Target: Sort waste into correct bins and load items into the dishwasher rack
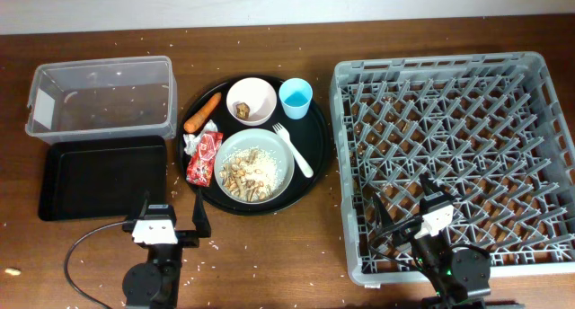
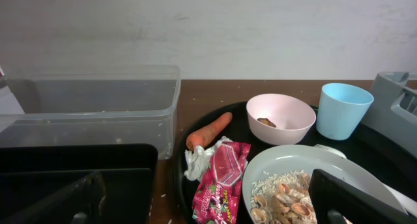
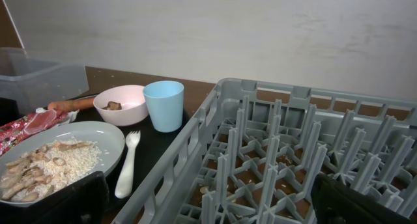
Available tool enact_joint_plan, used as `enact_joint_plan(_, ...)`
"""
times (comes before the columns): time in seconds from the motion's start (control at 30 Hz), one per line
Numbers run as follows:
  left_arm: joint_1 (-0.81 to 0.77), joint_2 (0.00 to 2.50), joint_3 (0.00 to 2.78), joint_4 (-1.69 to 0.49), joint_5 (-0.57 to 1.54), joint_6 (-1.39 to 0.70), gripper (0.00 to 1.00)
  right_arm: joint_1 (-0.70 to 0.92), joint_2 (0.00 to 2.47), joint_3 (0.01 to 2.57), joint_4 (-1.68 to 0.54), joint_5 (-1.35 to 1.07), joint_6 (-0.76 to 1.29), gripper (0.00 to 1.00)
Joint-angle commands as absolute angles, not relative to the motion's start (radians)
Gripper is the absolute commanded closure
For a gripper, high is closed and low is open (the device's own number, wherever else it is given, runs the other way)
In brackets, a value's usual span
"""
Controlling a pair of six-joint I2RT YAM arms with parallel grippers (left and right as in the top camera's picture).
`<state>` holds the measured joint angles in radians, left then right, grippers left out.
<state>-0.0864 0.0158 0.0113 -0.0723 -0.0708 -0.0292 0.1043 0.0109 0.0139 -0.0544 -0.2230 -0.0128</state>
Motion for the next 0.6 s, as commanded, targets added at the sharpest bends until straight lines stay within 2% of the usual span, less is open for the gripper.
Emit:
enact_joint_plan(0.0, -0.083, 0.020, 0.009, -0.077, -0.067, -0.022, 0.01, 0.097, 0.006, 0.006, -0.049, -0.234, -0.019, 0.02)
enact_joint_plan(0.33, -0.082, 0.020, 0.009, -0.065, -0.109, -0.022, 0.01, 0.097, 0.006, 0.006, -0.051, -0.229, -0.019, 0.02)
enact_joint_plan(0.47, -0.082, 0.020, 0.009, -0.073, -0.060, -0.022, 0.01, 0.097, 0.006, 0.006, -0.024, -0.229, -0.019, 0.02)
enact_joint_plan(0.57, -0.082, 0.020, 0.009, 0.006, -0.055, -0.022, 0.01, 0.097, 0.006, 0.006, -0.012, -0.229, -0.019, 0.02)
